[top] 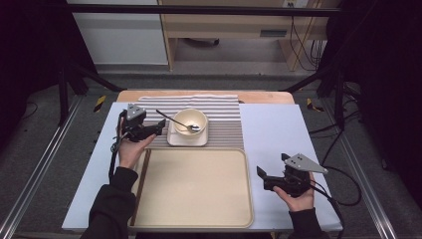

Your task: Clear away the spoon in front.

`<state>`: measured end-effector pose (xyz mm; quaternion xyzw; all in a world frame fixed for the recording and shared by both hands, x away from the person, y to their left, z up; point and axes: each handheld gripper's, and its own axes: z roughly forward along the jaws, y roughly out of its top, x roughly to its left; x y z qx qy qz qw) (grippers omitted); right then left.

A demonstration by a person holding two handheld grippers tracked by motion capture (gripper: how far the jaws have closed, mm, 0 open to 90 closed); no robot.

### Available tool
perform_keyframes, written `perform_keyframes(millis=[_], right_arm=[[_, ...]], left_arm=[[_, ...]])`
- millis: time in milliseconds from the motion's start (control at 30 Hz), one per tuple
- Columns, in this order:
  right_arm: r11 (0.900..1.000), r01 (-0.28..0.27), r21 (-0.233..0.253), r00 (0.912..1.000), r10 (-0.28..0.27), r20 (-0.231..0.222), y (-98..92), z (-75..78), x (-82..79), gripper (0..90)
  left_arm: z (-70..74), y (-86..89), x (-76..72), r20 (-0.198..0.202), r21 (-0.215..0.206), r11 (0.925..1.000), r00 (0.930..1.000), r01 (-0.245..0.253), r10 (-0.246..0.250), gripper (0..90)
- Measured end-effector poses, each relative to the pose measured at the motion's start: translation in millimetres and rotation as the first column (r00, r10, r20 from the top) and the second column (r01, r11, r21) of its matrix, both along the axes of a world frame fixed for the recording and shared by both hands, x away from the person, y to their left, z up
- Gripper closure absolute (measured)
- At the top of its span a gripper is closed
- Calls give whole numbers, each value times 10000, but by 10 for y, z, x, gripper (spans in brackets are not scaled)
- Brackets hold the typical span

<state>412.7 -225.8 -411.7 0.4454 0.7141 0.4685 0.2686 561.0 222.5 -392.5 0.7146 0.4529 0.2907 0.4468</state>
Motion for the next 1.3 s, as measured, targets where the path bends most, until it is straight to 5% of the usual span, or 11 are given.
perform_keyframes(millis=[733, 967, 1300], right_arm=[[10000, -27, -55, 10000, 27, -39, 5, -12, 11, 50], [9999, -53, -92, 10000, 53, -75, 17, -24, 17, 50], [10000, -33, -44, 10000, 32, -92, -1, -29, 19, 51]], left_arm=[[-312, -204, 394, -338, 42, 9986, 9980, -531, 532, 327], [-359, -243, 461, -433, -7, 9983, 9973, -587, 587, 439], [-377, -240, 485, -453, -587, 9968, 9976, -545, 519, 639]])
